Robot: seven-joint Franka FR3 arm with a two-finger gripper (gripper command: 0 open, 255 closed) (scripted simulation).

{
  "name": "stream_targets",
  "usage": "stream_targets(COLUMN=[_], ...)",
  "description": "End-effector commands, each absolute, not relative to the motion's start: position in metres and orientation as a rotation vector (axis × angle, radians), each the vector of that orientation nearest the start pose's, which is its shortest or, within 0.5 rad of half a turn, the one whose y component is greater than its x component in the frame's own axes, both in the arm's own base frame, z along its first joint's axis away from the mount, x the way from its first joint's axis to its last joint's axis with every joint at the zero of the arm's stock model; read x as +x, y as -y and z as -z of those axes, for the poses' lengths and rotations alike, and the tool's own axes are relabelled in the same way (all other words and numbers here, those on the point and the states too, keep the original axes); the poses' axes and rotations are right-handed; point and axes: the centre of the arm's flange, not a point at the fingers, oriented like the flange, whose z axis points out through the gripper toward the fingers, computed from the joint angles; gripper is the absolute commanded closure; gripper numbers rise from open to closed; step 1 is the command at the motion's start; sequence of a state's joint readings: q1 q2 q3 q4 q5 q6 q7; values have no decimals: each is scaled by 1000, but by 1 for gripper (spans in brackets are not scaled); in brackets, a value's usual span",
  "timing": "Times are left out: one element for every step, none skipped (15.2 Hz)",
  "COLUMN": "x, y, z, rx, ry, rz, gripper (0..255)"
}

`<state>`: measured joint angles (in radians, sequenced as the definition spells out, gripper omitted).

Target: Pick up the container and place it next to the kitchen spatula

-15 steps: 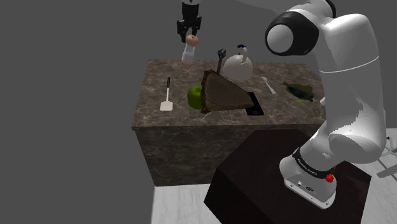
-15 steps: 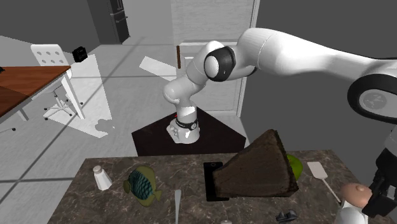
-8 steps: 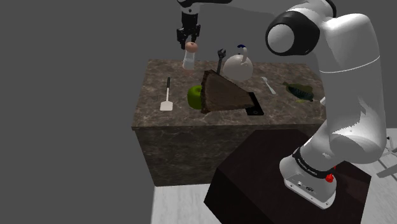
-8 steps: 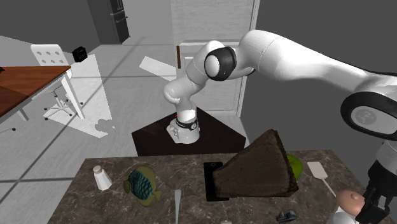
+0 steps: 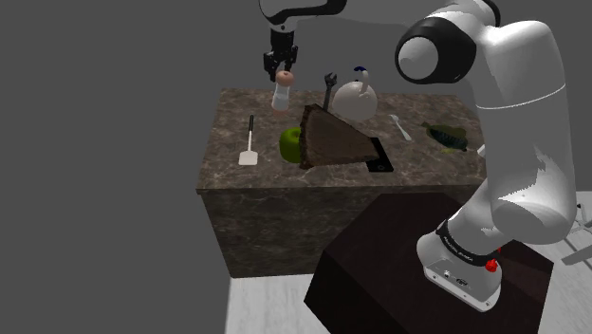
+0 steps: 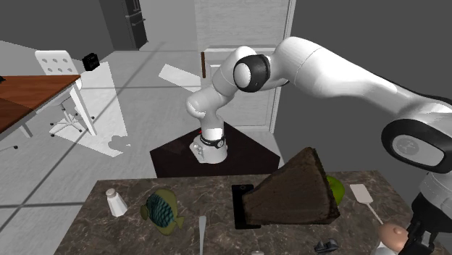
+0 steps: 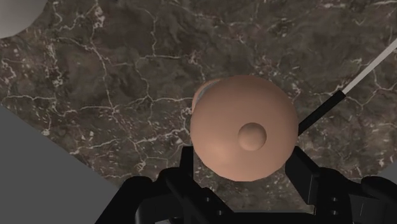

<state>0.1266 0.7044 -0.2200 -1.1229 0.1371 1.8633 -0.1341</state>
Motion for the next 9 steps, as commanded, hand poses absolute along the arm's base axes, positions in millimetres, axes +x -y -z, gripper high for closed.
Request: stream_targets(x=[751,751,751,751,751,751,751,751,751], y=[11,11,11,11,11,11,11,11,11], z=[-406,-406,-406,-406,-406,-406,-406,-406,-406], rx=[-3153,-3153,-3153,-3153,-3153,-3153,-3153,-3153,-3153], ry=[93,93,93,93,93,93,93,93,93], rz=[79,79,79,79,79,79,79,79,79], gripper=[255,255,255,255,0,0,0,0,0])
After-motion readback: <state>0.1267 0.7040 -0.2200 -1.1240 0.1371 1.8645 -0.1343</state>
